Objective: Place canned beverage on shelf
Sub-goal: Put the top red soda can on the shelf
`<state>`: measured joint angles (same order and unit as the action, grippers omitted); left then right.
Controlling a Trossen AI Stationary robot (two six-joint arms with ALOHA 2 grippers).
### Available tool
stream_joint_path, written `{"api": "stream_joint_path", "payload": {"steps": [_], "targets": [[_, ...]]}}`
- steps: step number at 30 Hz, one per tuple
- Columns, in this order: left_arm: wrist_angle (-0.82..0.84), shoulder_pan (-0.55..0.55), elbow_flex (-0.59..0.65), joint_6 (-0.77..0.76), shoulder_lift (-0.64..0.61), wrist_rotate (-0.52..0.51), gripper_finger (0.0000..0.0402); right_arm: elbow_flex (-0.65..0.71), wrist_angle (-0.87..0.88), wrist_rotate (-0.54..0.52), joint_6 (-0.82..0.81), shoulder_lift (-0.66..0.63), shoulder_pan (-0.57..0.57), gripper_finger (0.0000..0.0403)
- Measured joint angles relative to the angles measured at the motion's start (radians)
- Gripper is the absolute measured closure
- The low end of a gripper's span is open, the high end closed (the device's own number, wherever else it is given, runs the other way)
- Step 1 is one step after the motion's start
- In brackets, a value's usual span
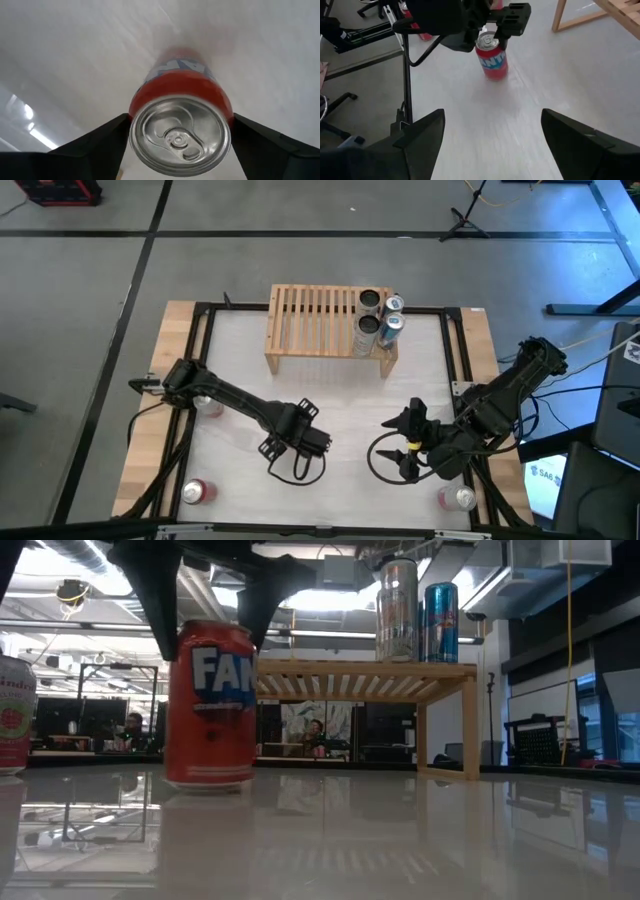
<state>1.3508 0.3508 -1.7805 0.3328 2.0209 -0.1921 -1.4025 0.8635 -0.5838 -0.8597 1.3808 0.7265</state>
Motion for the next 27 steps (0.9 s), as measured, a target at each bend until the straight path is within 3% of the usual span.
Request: {"api": "stream_joint_path", "payload": {"steps": [8, 15, 19, 27], "targets": [[0.011, 0.0, -0.013, 0.01, -0.008, -0.035, 0.0078, 0.0, 0.001, 0.0, 0.018, 0.0, 0.0, 0.0084], [0.071, -0.001, -0.177, -0.141, -0.008, -0.03, 0.0076, 0.0, 0.002, 0.0, 0.055, 0.0, 0.0, 0.0084], [0.107, -0.001, -0.297, -0.414, -0.011, -0.019, 0.0076, 0.0, 0.011, 0.0, 0.06, -0.001, 0.0, 0.0084], [0.114, 0.049, -0.349, -1.233, -0.022, -0.015, 0.0076, 0.0, 0.063, 0.001, 0.058, -0.043, 0.0, 0.0084]]}}
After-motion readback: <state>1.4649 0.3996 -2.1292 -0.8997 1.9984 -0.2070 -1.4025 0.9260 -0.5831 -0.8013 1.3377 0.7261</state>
